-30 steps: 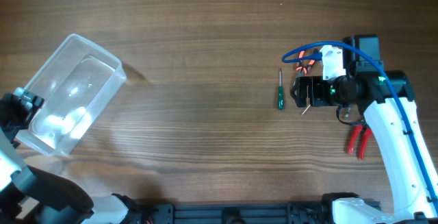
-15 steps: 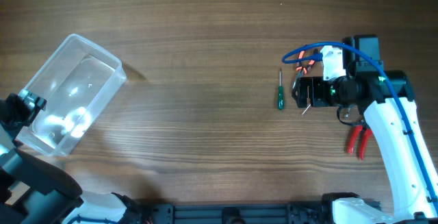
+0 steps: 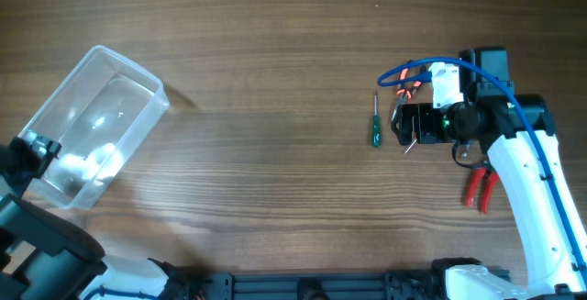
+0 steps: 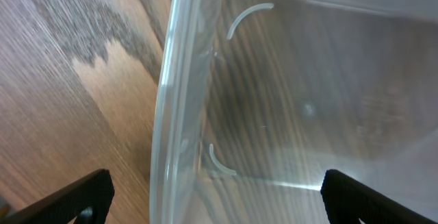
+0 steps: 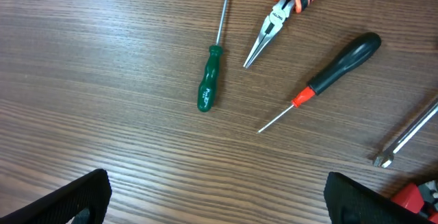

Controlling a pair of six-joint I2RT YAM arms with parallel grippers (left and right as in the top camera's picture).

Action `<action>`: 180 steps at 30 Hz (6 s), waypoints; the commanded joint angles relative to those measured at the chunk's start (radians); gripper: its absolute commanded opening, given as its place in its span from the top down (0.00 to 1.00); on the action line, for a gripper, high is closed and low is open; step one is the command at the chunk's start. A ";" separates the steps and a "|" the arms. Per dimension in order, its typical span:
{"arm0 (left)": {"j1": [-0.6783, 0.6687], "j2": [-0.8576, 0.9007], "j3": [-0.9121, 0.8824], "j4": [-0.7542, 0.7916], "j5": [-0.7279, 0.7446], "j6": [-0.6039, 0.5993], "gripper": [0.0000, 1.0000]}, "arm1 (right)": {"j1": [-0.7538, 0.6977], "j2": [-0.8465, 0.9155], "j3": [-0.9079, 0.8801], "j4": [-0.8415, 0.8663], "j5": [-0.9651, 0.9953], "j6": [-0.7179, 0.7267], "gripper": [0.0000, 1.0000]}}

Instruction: Pack container

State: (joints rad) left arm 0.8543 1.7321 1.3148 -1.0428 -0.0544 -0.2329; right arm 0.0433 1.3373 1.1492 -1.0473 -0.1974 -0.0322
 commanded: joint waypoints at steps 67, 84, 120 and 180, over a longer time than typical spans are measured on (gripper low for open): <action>-0.274 -0.291 -0.076 0.137 0.353 0.126 0.96 | 0.005 0.002 0.025 -0.011 0.022 -0.017 0.00; -0.961 -0.275 -0.078 0.101 0.251 0.255 0.96 | 0.005 0.002 0.025 -0.016 0.021 -0.017 0.00; -0.914 -0.030 -0.206 0.213 0.248 0.119 0.96 | 0.005 0.002 0.025 -0.030 0.021 -0.017 0.00; -0.999 -0.243 -0.044 0.117 0.108 0.124 0.00 | 0.005 0.002 0.027 -0.010 0.019 0.055 0.00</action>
State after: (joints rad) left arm -0.1379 1.5902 1.2003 -0.8703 0.1555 -0.1246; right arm 0.0433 1.3373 1.1492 -1.0641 -0.1898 -0.0181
